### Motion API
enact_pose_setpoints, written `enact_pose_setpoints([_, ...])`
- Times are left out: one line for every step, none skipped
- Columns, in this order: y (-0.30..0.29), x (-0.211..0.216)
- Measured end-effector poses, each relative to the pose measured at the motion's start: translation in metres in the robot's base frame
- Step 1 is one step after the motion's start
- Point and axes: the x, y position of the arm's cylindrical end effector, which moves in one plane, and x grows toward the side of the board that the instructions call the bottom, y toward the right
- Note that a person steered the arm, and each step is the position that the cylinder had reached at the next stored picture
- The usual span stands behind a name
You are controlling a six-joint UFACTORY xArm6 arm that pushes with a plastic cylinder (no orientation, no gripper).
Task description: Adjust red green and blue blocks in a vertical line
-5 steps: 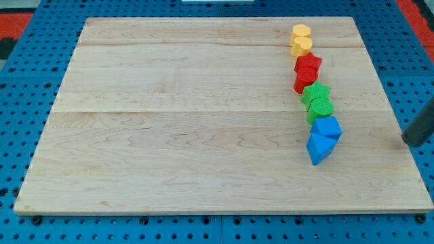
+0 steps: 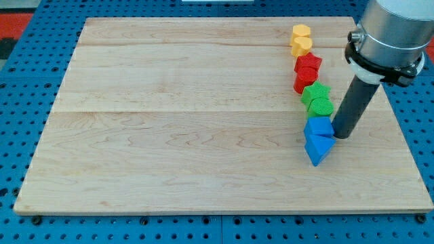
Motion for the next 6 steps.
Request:
enact_pose_setpoints([0.002, 0.000])
enact_pose_setpoints([0.027, -0.013])
enact_pose_setpoints([0.034, -0.049])
enact_pose_setpoints([0.029, -0.075])
enact_pose_setpoints([0.020, -0.075])
enact_pose_setpoints([0.019, -0.075])
